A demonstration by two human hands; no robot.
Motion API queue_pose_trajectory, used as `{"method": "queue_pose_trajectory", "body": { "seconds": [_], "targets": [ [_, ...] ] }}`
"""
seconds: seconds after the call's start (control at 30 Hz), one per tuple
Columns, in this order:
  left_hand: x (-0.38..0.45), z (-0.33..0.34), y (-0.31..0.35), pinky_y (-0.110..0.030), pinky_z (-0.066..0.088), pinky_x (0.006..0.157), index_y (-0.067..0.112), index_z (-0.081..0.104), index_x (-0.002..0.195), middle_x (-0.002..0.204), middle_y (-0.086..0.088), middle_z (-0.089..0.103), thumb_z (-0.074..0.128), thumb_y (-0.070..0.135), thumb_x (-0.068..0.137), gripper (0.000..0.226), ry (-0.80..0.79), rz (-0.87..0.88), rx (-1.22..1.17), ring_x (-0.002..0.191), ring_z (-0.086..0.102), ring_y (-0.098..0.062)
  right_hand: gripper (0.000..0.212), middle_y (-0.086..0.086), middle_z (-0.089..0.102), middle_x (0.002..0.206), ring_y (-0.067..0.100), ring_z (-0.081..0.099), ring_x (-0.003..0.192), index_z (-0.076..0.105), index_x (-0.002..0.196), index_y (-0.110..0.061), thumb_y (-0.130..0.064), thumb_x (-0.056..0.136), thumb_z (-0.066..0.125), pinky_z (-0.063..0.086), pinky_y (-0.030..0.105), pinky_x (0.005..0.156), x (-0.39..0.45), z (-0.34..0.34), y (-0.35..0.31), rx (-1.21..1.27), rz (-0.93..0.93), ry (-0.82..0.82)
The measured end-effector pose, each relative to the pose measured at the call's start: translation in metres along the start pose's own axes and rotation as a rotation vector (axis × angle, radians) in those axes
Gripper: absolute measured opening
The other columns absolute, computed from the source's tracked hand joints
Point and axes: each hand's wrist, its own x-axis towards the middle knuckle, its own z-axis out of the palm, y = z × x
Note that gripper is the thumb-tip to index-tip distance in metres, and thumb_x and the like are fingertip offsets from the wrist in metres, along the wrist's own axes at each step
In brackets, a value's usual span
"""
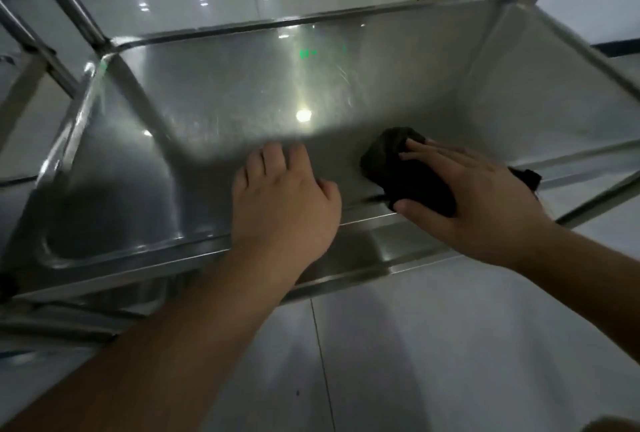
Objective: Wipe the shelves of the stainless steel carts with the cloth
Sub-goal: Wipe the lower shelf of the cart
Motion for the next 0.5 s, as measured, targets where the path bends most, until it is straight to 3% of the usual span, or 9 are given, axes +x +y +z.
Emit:
{"method": "queue_pose_trajectory", "body": {
  "seconds": [0.17, 0.3, 0.4, 0.5],
  "targets": [
    [0.002, 0.004, -0.001, -0.047, 0.035, 0.11, 0.017, 0.05, 0.144, 0.142, -0.012, 0.044, 0.048, 0.043, 0.099, 0.052, 0.052, -0.017, -0.054, 0.132, 0.042, -0.035, 0.06, -0.003, 0.064, 0.143, 0.021, 0.062, 0.123, 0.063, 0.14, -0.021, -0.06, 0.094, 0.064, 0.047, 0.038, 0.101, -0.01, 0.014, -0.006, -0.012, -0.322, 0.153],
    [0.005, 0.0, -0.012, -0.041, 0.034, 0.115, 0.019, 0.051, 0.149, 0.149, -0.01, 0.042, 0.056, 0.044, 0.099, 0.057, 0.02, 0.022, -0.154, 0.139, 0.041, -0.034, 0.046, 0.004, 0.072, 0.119, 0.03, 0.065, 0.102, 0.069, 0.131, -0.013, -0.04, 0.094, 0.07, 0.05, 0.042, 0.09, -0.015, 0.022, -0.019, 0.049, -0.354, 0.273],
    [-0.004, -0.007, -0.022, -0.029, 0.03, 0.116, 0.022, 0.052, 0.151, 0.152, -0.004, 0.043, 0.06, 0.041, 0.1, 0.055, 0.044, 0.109, -0.238, 0.142, 0.042, -0.025, 0.042, 0.007, 0.072, 0.118, 0.035, 0.067, 0.099, 0.069, 0.128, -0.009, -0.029, 0.091, 0.073, 0.052, 0.049, 0.088, -0.024, 0.021, -0.032, 0.086, -0.424, 0.289],
    [-0.026, -0.017, -0.045, -0.005, 0.029, 0.092, 0.028, 0.058, 0.145, 0.14, 0.008, 0.049, 0.058, 0.041, 0.1, 0.046, 0.072, 0.205, -0.294, 0.122, 0.047, -0.003, 0.042, 0.005, 0.069, 0.126, 0.031, 0.066, 0.103, 0.067, 0.131, -0.01, -0.03, 0.094, 0.069, 0.052, 0.043, 0.091, -0.044, 0.031, -0.048, 0.13, -0.628, 0.213]
  ]
}}
